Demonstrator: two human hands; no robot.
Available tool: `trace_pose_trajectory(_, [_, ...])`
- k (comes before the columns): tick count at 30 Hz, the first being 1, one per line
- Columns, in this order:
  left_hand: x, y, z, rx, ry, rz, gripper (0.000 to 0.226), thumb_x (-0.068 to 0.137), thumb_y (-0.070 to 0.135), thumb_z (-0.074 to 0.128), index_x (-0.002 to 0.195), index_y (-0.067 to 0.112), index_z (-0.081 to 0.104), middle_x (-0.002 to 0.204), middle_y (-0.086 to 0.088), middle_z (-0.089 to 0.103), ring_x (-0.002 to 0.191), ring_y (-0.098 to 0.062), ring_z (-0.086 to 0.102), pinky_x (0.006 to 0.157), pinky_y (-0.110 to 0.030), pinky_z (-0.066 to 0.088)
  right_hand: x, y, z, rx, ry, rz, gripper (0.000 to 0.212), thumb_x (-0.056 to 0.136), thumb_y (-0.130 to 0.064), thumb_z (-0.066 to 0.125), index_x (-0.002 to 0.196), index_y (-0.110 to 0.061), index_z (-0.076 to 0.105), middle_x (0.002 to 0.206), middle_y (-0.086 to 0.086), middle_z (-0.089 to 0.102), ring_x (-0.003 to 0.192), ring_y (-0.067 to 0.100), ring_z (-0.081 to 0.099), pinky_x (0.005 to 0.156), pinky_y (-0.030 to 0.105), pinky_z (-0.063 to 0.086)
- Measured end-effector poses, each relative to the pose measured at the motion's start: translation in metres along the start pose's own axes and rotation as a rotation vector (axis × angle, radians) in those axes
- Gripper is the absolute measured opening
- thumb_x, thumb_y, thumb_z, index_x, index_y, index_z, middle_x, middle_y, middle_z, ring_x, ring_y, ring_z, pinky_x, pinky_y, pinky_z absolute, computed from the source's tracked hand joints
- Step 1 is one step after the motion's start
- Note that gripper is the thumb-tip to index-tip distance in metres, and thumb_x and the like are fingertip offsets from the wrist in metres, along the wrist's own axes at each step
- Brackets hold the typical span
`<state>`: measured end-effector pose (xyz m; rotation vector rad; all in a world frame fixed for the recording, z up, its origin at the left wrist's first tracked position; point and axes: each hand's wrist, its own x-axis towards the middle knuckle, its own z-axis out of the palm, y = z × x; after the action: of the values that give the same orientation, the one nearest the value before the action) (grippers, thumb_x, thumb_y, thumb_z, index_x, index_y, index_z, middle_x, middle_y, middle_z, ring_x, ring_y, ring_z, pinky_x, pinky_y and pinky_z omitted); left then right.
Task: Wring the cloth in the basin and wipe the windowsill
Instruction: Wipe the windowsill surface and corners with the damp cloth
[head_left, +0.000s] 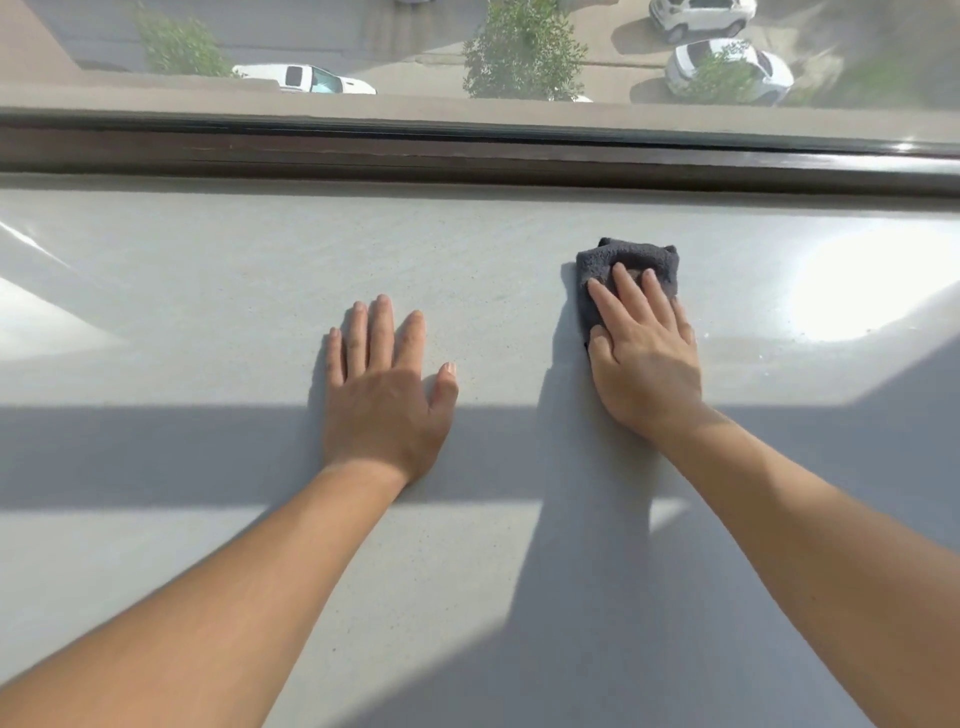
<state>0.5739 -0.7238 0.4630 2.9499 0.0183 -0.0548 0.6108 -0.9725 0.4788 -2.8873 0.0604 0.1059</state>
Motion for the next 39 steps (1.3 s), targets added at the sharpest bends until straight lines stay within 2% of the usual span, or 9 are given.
trace_pose_trajectory(4, [0.001,0.001,0.006,-0.024,0.001,0.005,0.071,0.095,0.054,0.016,0.157,0.021,0.020,0.167,-0.009,0.003,0.153,-0.024,-0.007,0.123,-0.047,-0.005,-0.036,0.018,0.000,-0.044,-0.077,-0.217,0.057,0.098,-0.034,0.028,0.154,-0.036,0.029,0.165,-0.011,0.016,0.154,0.015,0.004,0.124,0.037,0.003])
trace_pose_trajectory(10, [0.003,0.000,0.011,-0.133,0.054,0.007,0.066,0.094,0.052,0.025,0.151,0.019,0.033,0.165,-0.011,0.015,0.153,-0.023,0.003,0.123,-0.047,-0.002,-0.028,0.030,0.000,-0.024,0.014,0.150,0.056,0.100,-0.031,0.032,0.156,-0.033,0.026,0.167,-0.005,0.012,0.154,0.019,0.002,0.124,0.042,0.004])
trace_pose_trajectory(17, [0.003,0.003,0.003,-0.302,0.150,0.032,0.060,0.094,0.043,0.034,0.146,0.014,0.039,0.154,-0.009,0.040,0.147,-0.024,0.026,0.124,-0.045,0.005,-0.093,0.029,0.008,-0.029,-0.081,-0.276,0.057,0.096,-0.035,0.029,0.153,-0.031,0.036,0.164,-0.007,0.022,0.154,0.018,0.009,0.124,0.042,0.007])
trace_pose_trajectory(20, [-0.018,0.016,0.001,-0.303,0.159,0.065,0.053,0.095,0.038,0.035,0.138,0.012,0.049,0.149,-0.010,0.045,0.146,-0.026,0.028,0.123,-0.044,0.006,-0.083,0.058,0.001,-0.030,-0.028,-0.086,0.059,0.095,-0.037,0.027,0.153,-0.034,0.033,0.165,-0.009,0.018,0.154,0.014,0.006,0.124,0.037,0.004])
trace_pose_trajectory(23, [-0.069,0.039,0.007,-0.317,0.081,-0.010,0.054,0.094,0.038,0.035,0.139,0.013,0.050,0.155,-0.011,0.038,0.149,-0.026,0.021,0.123,-0.042,0.004,-0.090,0.044,0.006,-0.008,0.028,0.064,0.061,0.093,-0.038,0.026,0.154,-0.031,0.033,0.166,-0.004,0.018,0.154,0.019,0.007,0.124,0.040,0.002])
trace_pose_trajectory(27, [-0.114,0.051,0.023,-0.219,0.030,-0.016,0.057,0.094,0.043,0.029,0.145,0.022,0.042,0.165,-0.005,0.020,0.153,-0.019,0.004,0.122,-0.037,-0.006,-0.142,0.017,0.021,-0.023,0.002,-0.277,0.054,0.095,-0.031,0.039,0.147,-0.023,0.046,0.160,0.004,0.034,0.150,0.030,0.022,0.121,0.050,0.018])
trace_pose_trajectory(30, [-0.109,0.054,0.026,-0.147,0.047,-0.035,0.058,0.093,0.046,0.029,0.146,0.023,0.040,0.165,-0.004,0.018,0.153,-0.020,0.004,0.123,-0.040,-0.004,-0.148,0.046,0.016,-0.051,-0.090,-0.398,0.053,0.097,-0.034,0.037,0.150,-0.028,0.041,0.162,-0.002,0.029,0.152,0.023,0.017,0.122,0.046,0.017])
trace_pose_trajectory(35, [-0.107,0.058,0.028,-0.122,0.028,-0.023,0.062,0.092,0.048,0.026,0.148,0.023,0.038,0.166,-0.004,0.017,0.153,-0.019,0.003,0.122,-0.040,-0.005,-0.121,0.075,0.005,-0.040,-0.049,0.000,0.056,0.100,-0.036,0.030,0.156,-0.031,0.027,0.167,-0.005,0.011,0.154,0.018,-0.001,0.124,0.041,0.000])
trace_pose_trajectory(39, [-0.101,0.058,0.031,-0.114,0.028,-0.027,0.062,0.092,0.048,0.027,0.147,0.022,0.039,0.166,-0.005,0.018,0.153,-0.021,0.005,0.123,-0.041,-0.004,-0.159,0.039,0.021,-0.041,-0.035,-0.143,0.057,0.097,-0.034,0.033,0.154,-0.027,0.033,0.165,-0.001,0.020,0.154,0.025,0.007,0.124,0.046,0.006])
